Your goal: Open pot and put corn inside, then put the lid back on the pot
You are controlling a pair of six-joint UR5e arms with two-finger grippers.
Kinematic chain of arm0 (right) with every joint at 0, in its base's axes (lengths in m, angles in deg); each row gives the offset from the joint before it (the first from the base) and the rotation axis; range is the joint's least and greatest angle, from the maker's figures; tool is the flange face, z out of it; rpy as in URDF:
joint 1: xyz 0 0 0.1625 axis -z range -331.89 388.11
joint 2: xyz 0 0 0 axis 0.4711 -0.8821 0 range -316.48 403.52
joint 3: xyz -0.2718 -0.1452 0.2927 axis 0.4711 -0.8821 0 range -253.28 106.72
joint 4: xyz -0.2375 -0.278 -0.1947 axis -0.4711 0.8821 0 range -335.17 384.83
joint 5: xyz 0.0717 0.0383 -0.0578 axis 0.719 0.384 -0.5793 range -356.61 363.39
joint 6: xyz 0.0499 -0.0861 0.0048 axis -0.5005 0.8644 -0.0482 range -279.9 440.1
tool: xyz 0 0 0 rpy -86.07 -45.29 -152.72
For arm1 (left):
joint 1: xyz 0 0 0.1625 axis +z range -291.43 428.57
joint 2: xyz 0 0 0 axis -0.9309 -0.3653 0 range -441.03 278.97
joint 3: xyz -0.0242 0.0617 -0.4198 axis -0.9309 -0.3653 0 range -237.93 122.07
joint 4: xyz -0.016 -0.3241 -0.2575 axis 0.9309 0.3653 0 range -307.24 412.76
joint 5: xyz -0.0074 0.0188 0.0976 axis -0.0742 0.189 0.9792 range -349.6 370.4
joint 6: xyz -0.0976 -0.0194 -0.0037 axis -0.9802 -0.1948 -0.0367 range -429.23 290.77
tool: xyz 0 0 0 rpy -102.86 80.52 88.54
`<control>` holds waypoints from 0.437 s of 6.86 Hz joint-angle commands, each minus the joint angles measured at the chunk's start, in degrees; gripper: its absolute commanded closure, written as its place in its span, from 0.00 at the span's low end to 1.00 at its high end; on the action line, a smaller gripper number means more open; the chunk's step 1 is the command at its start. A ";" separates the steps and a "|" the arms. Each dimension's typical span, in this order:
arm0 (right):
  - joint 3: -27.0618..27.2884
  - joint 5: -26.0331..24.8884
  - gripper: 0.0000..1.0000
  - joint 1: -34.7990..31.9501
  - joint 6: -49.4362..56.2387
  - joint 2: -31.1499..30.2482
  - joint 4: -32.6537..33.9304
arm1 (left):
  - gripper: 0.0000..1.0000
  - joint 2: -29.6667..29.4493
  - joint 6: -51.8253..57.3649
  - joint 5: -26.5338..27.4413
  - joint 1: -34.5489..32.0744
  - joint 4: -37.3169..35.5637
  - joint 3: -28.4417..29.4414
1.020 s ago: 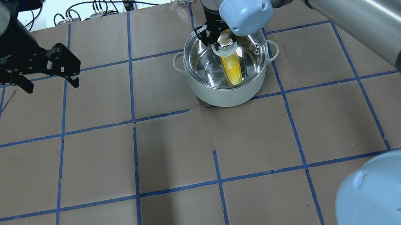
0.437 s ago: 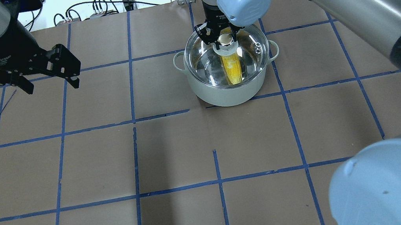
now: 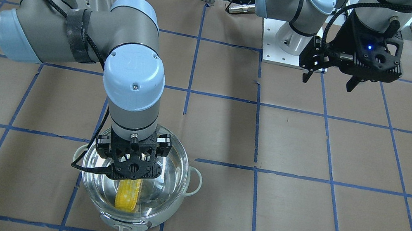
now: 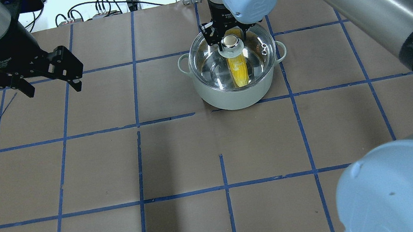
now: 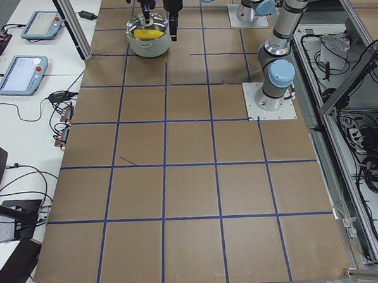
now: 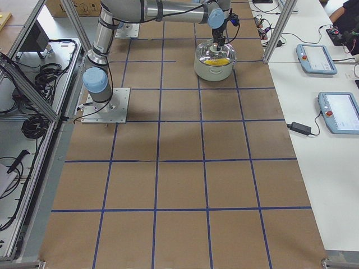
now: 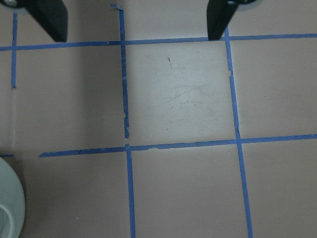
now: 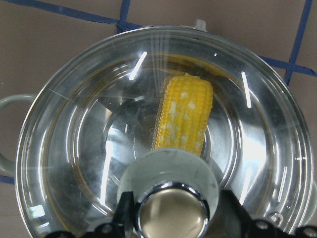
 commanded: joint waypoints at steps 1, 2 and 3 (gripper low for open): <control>-0.95 -0.01 0.21 -0.06 0.09 0.66 0.26 | 0.00 0.06 0.00 0.00 0.00 0.00 -0.01; -3.04 0.08 0.18 0.03 0.17 1.28 0.00 | 0.00 0.06 0.00 0.00 0.00 0.00 -0.01; -5.67 0.17 0.12 0.55 0.18 2.24 -0.17 | 0.00 0.06 0.00 0.00 0.00 0.00 -0.01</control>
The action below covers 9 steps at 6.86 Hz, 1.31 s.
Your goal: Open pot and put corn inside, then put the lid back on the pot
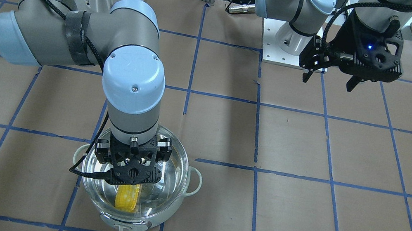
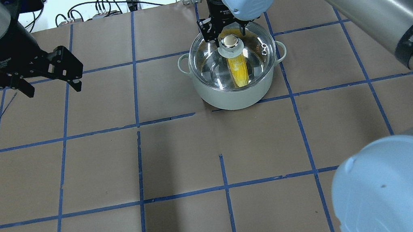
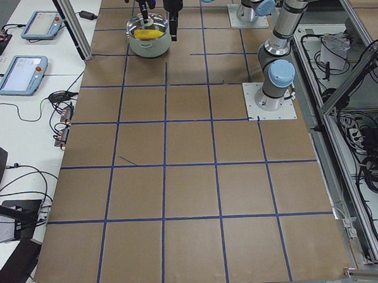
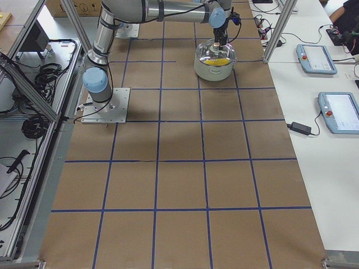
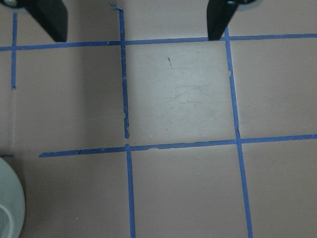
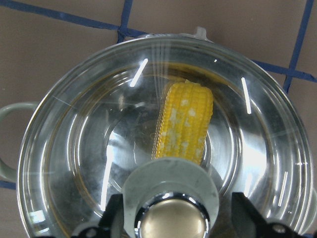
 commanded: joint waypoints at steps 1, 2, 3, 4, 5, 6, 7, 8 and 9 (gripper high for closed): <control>-5.73 0.53 0.12 2.16 0.13 1.08 -3.25 | 0.00 0.01 -0.44 -0.17 0.00 0.00 0.17; -8.20 0.71 0.06 4.09 0.82 0.55 -5.80 | 0.00 0.18 -0.70 -0.18 0.00 0.00 0.09; -8.31 0.71 0.01 5.76 1.79 -0.67 -6.18 | 0.00 0.18 -0.97 0.08 0.00 0.35 0.87; -7.61 0.89 0.00 7.78 2.49 -4.60 -9.40 | 0.00 -0.16 -0.97 0.26 0.00 0.44 1.14; -7.17 1.06 0.00 11.11 7.72 -8.64 -14.83 | 0.00 -1.21 -1.06 -0.52 0.00 -0.87 1.58; -6.56 2.80 0.00 14.53 11.08 -12.16 -19.23 | 0.00 -1.31 -0.97 -0.53 0.00 -1.05 1.76; -4.29 5.35 0.00 15.96 11.37 -16.37 -20.67 | 0.00 -0.79 -0.97 -0.18 0.00 -0.97 1.50; 1.65 5.81 0.00 15.98 11.38 -20.50 -19.73 | 0.00 -0.78 -0.97 -0.35 0.00 -0.97 1.41; 7.02 5.72 0.00 15.89 11.03 -24.55 -17.72 | 0.00 -0.52 -0.71 -0.27 0.00 -0.97 0.71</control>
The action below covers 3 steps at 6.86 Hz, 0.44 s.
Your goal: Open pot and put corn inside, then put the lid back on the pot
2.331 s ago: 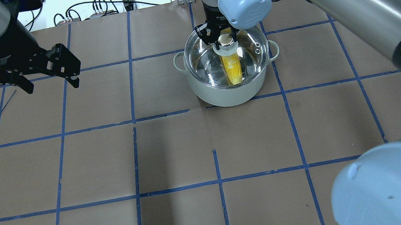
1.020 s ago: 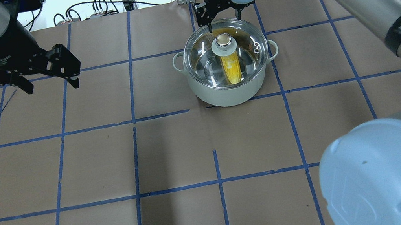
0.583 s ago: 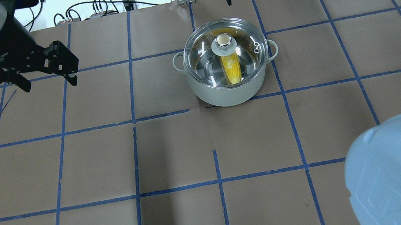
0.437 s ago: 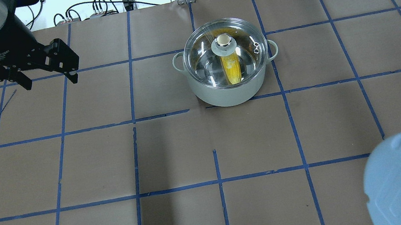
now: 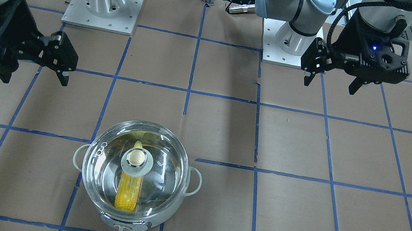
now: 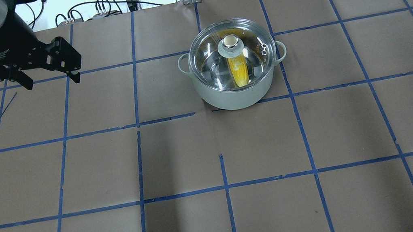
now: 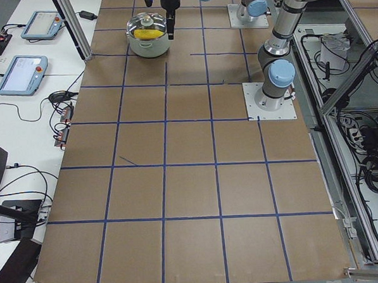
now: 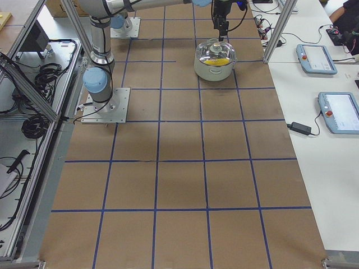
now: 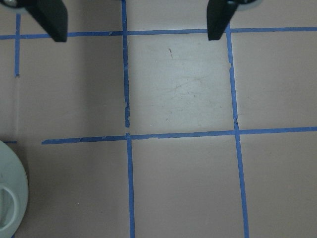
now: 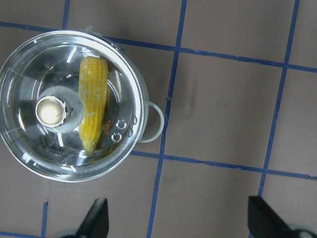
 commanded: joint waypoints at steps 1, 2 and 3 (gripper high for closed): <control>7.46 -0.56 0.00 0.65 0.27 -7.06 1.70 | 0.00 0.32 0.20 0.13 0.00 -0.10 -0.74; 7.12 -0.66 0.00 1.27 0.36 -8.30 -0.39 | 0.00 0.32 0.20 0.04 0.00 -0.10 -0.74; 7.12 -0.83 0.00 1.36 0.36 -8.84 -5.37 | 0.00 0.32 0.11 0.04 -0.08 -0.10 -0.92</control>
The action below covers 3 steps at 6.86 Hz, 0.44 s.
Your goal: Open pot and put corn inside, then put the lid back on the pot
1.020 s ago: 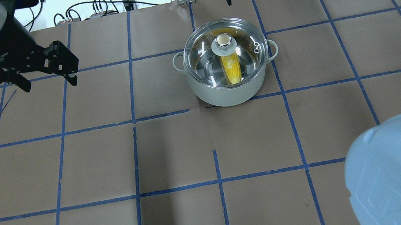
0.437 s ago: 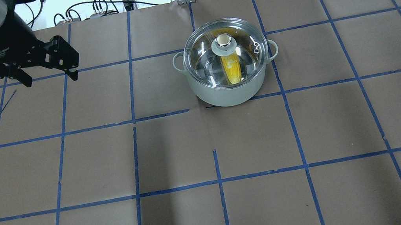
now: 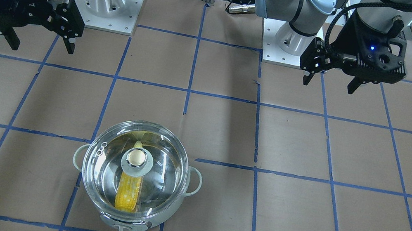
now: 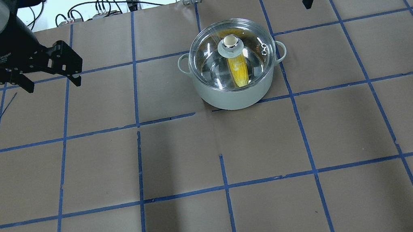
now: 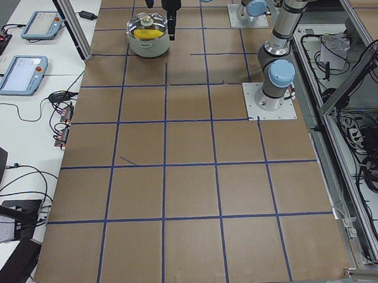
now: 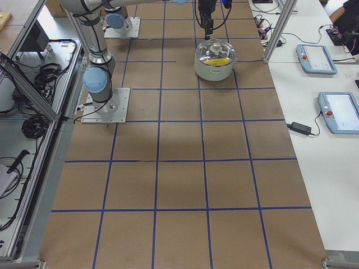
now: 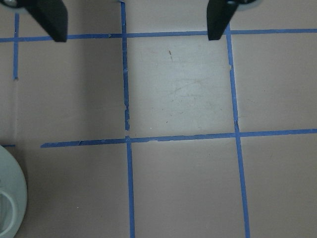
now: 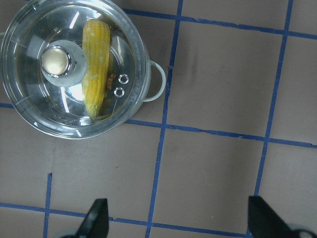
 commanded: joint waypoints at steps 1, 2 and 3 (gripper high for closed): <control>-0.03 -1.38 0.00 0.30 0.06 -1.84 -4.51 | 0.00 0.12 -0.06 -0.02 -0.07 -0.01 -0.26; -0.03 -1.30 0.00 0.30 0.06 -2.03 -4.51 | 0.00 0.20 -0.24 -0.02 -0.16 -0.01 -0.52; -0.12 -1.30 0.00 0.30 -0.03 -2.29 -4.51 | 0.00 -0.06 -0.41 -0.37 0.02 -0.18 0.52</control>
